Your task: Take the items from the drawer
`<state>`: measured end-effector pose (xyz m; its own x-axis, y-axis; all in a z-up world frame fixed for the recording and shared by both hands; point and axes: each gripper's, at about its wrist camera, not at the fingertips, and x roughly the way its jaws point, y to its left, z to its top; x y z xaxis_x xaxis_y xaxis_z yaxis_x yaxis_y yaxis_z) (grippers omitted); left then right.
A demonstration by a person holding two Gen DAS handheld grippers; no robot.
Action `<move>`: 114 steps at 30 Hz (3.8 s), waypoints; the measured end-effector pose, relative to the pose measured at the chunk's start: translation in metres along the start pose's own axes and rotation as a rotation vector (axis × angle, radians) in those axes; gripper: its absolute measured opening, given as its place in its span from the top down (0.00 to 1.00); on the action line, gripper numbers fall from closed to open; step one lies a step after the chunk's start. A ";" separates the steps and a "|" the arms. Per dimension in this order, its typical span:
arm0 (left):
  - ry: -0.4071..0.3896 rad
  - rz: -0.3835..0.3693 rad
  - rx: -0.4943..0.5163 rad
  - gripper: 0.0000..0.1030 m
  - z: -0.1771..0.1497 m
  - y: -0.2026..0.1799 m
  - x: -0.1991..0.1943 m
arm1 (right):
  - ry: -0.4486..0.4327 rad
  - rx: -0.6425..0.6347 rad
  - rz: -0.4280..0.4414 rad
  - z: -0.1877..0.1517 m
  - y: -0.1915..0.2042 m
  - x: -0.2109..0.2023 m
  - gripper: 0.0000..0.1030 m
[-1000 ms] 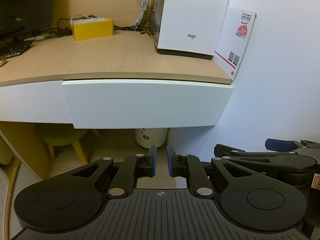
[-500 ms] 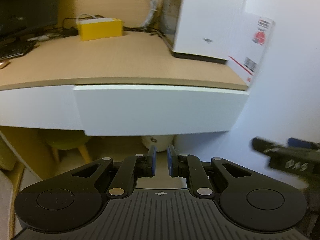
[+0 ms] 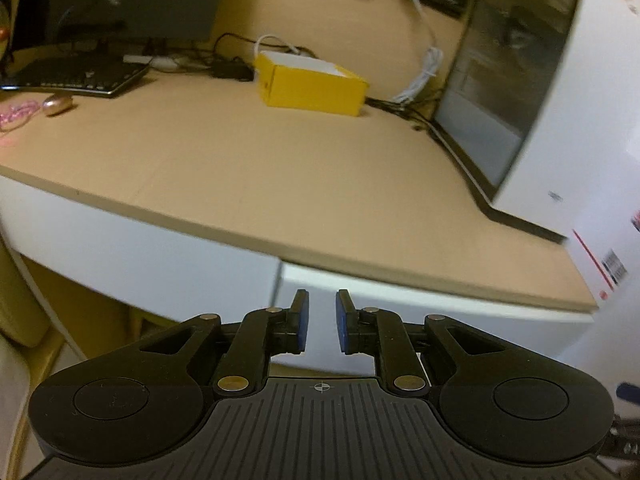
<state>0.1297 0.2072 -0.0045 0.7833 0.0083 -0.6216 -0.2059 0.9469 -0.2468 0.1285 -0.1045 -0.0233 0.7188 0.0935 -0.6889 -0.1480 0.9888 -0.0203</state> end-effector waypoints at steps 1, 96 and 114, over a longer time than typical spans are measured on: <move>0.009 0.006 -0.003 0.85 0.006 0.006 0.009 | 0.007 -0.002 0.004 0.004 0.007 0.004 0.00; 0.265 -0.087 0.246 0.80 0.020 -0.085 0.095 | 0.030 -0.024 0.036 0.069 0.037 0.110 0.01; 0.360 -0.106 0.284 0.80 -0.014 -0.082 0.041 | 0.157 0.008 -0.040 0.042 0.009 0.101 0.00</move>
<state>0.1701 0.1251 -0.0204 0.5277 -0.1579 -0.8346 0.0723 0.9874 -0.1411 0.2282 -0.0809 -0.0621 0.6089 0.0356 -0.7924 -0.1156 0.9923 -0.0442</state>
